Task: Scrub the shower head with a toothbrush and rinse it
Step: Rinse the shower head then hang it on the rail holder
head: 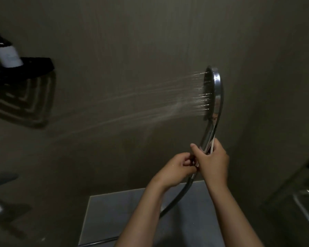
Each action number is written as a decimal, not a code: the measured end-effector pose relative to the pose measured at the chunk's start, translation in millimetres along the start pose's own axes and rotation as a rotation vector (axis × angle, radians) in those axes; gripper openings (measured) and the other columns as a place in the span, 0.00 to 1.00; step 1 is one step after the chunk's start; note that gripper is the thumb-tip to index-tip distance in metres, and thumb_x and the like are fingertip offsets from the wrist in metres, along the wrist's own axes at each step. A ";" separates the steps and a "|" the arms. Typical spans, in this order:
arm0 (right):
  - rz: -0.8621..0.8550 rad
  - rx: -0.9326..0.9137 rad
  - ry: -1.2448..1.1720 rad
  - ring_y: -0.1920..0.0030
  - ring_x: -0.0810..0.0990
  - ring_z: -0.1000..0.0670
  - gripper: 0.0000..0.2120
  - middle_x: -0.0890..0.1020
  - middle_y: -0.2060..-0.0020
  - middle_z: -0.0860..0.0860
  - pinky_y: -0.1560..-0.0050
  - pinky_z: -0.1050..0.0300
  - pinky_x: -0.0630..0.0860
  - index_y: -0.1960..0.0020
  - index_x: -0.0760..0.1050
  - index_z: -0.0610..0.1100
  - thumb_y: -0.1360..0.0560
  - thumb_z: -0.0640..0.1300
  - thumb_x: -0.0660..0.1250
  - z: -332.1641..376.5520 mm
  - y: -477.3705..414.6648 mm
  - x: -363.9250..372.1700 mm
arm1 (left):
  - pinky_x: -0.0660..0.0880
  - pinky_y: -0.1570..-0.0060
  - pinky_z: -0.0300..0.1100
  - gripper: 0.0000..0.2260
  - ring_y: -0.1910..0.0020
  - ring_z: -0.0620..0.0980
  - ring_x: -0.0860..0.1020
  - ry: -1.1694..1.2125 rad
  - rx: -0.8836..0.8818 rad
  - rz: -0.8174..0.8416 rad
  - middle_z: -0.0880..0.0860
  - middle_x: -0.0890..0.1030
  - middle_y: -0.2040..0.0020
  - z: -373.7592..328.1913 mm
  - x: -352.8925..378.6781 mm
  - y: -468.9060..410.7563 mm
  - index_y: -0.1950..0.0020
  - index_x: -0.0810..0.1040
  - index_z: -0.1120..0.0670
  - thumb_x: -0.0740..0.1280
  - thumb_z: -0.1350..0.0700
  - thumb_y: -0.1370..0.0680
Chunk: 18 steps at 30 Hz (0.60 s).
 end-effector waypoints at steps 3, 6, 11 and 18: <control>-0.078 0.040 0.006 0.68 0.78 0.47 0.16 0.79 0.70 0.47 0.68 0.54 0.70 0.63 0.72 0.39 0.33 0.48 0.75 -24.1 -1.7 -46.4 | 0.70 0.53 0.32 0.15 0.57 0.41 0.74 -0.009 0.005 0.088 0.55 0.75 0.55 -3.3 47.7 -10.0 0.40 0.71 0.69 0.59 0.75 0.26; -0.136 0.088 0.025 0.67 0.78 0.46 0.19 0.80 0.69 0.46 0.65 0.52 0.73 0.62 0.72 0.38 0.35 0.51 0.76 -49.1 1.1 -89.3 | 0.69 0.53 0.35 0.12 0.56 0.44 0.73 -0.011 0.015 0.170 0.56 0.74 0.55 -5.4 93.1 -13.3 0.45 0.73 0.63 0.60 0.73 0.26; -0.227 0.193 0.053 0.65 0.79 0.42 0.21 0.79 0.68 0.44 0.63 0.48 0.76 0.62 0.71 0.37 0.36 0.52 0.77 -86.3 8.4 -148.2 | 0.67 0.55 0.36 0.13 0.55 0.49 0.69 -0.020 0.045 0.283 0.58 0.71 0.55 -5.9 159.9 -13.5 0.46 0.73 0.61 0.60 0.74 0.26; -0.284 0.246 0.073 0.64 0.79 0.41 0.20 0.80 0.66 0.42 0.61 0.49 0.76 0.61 0.72 0.36 0.36 0.50 0.77 -124.1 24.5 -193.9 | 0.65 0.48 0.43 0.12 0.51 0.51 0.67 -0.006 -0.003 0.369 0.59 0.69 0.54 6.2 217.5 -14.8 0.44 0.72 0.65 0.60 0.74 0.25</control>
Point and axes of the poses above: each hand's wrist, its own y-axis away from the middle knuckle, its own x-axis out of the palm, z = x × y, the point moved 2 cm from there along -y, towards the middle knuckle
